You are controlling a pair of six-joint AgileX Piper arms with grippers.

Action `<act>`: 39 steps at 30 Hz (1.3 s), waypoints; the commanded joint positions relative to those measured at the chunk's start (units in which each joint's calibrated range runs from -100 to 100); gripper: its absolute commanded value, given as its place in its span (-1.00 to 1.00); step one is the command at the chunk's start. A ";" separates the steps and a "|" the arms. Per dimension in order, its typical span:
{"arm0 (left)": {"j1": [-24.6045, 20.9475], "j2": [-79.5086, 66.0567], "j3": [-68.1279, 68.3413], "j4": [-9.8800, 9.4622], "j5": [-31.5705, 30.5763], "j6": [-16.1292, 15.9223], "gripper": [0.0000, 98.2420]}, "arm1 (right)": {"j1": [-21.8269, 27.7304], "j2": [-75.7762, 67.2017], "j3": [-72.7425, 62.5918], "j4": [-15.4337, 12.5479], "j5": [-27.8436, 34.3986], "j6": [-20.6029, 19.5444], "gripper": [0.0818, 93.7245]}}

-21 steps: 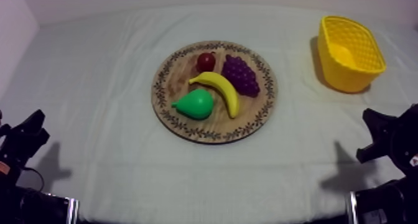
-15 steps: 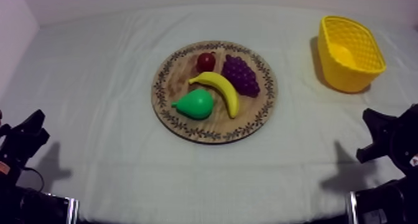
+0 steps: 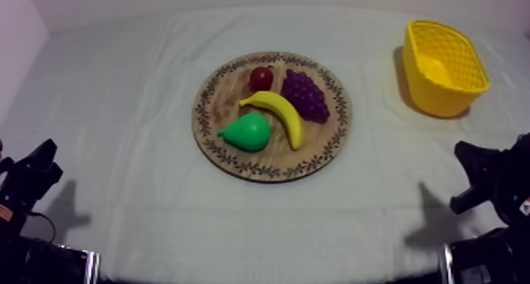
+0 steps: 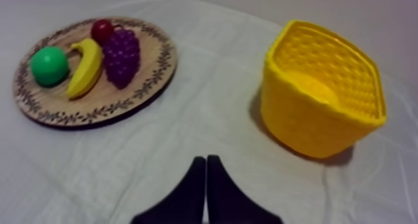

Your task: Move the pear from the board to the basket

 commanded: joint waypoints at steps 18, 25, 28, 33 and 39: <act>0.01 0.02 -0.02 0.01 0.02 0.00 -1.00 | -24.18 31.34 -37.09 15.42 24.72 -9.84 -0.99; 0.01 0.02 -0.02 0.01 0.02 -0.02 -1.00 | -25.70 44.59 -55.05 13.55 32.04 -4.07 -0.99; 0.01 0.02 -0.02 0.01 0.02 -0.02 -1.00 | -26.30 50.68 -62.87 12.26 35.83 -1.38 -0.99; 0.01 0.02 -0.02 0.01 0.02 -0.01 -1.00 | -26.65 61.78 -76.18 10.36 42.10 2.22 -0.99; 0.01 0.02 -0.02 0.01 0.02 0.01 -1.00 | -26.66 75.93 -92.46 8.42 49.59 5.92 -0.98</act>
